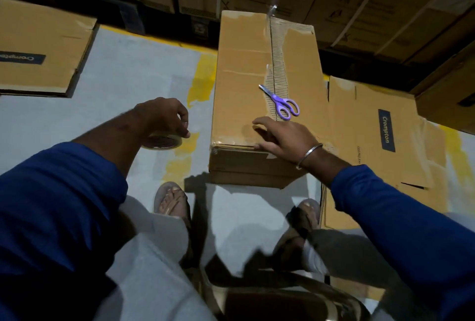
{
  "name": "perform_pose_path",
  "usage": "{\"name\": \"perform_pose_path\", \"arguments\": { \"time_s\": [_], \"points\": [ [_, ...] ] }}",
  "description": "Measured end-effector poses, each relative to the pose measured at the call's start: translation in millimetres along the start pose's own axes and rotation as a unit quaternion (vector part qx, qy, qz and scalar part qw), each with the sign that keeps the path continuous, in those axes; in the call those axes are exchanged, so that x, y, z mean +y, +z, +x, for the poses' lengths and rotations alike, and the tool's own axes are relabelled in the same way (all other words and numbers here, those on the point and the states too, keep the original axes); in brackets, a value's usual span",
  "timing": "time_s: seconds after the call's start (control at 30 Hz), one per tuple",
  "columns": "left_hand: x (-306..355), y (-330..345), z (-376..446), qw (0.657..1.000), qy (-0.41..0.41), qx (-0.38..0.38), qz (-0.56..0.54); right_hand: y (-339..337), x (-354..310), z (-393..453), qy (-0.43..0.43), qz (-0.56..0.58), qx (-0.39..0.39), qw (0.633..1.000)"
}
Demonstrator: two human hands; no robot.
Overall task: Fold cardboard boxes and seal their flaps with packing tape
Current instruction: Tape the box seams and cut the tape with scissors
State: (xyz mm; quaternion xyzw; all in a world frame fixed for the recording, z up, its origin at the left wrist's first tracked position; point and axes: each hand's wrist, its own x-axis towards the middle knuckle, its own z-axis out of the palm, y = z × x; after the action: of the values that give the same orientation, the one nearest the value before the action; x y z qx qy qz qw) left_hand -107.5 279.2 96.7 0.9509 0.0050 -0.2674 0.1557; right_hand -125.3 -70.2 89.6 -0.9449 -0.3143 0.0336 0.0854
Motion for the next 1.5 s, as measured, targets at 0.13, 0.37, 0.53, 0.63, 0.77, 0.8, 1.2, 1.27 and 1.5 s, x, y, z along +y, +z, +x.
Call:
{"name": "perform_pose_path", "arguments": {
  "time_s": [0.13,0.37,0.53,0.63,0.77,0.8,1.2,1.27,1.5],
  "points": [
    [7,1,2,1.000,-0.010,0.003,0.005,8,0,-6,0.055,0.027,-0.010,0.998],
    [15,4,6,1.000,-0.004,-0.014,0.007,19,-10,-7,0.058,0.009,0.016,0.998],
    [14,3,8,1.000,-0.003,-0.015,0.009,28,-17,-12,0.007,-0.087,0.066,0.994],
    [15,4,9,1.000,0.002,-0.019,0.006,30,-20,-15,0.005,-0.090,0.073,0.993],
    [15,5,11,1.000,0.007,-0.021,0.003,18,-8,-23,0.001,0.022,0.008,1.000],
    [16,5,11,1.000,0.010,-0.023,0.003,12,0,-28,-0.006,0.030,-0.002,1.000],
    [27,5,16,0.999,0.021,-0.040,0.016,-13,75,-83,0.105,-0.031,-0.014,0.994],
    [31,6,19,0.999,0.023,-0.042,0.016,-13,79,-89,0.116,-0.030,-0.013,0.993],
    [38,6,22,0.998,0.019,-0.050,0.023,-20,101,-103,0.190,-0.049,-0.054,0.979]
  ]
}}
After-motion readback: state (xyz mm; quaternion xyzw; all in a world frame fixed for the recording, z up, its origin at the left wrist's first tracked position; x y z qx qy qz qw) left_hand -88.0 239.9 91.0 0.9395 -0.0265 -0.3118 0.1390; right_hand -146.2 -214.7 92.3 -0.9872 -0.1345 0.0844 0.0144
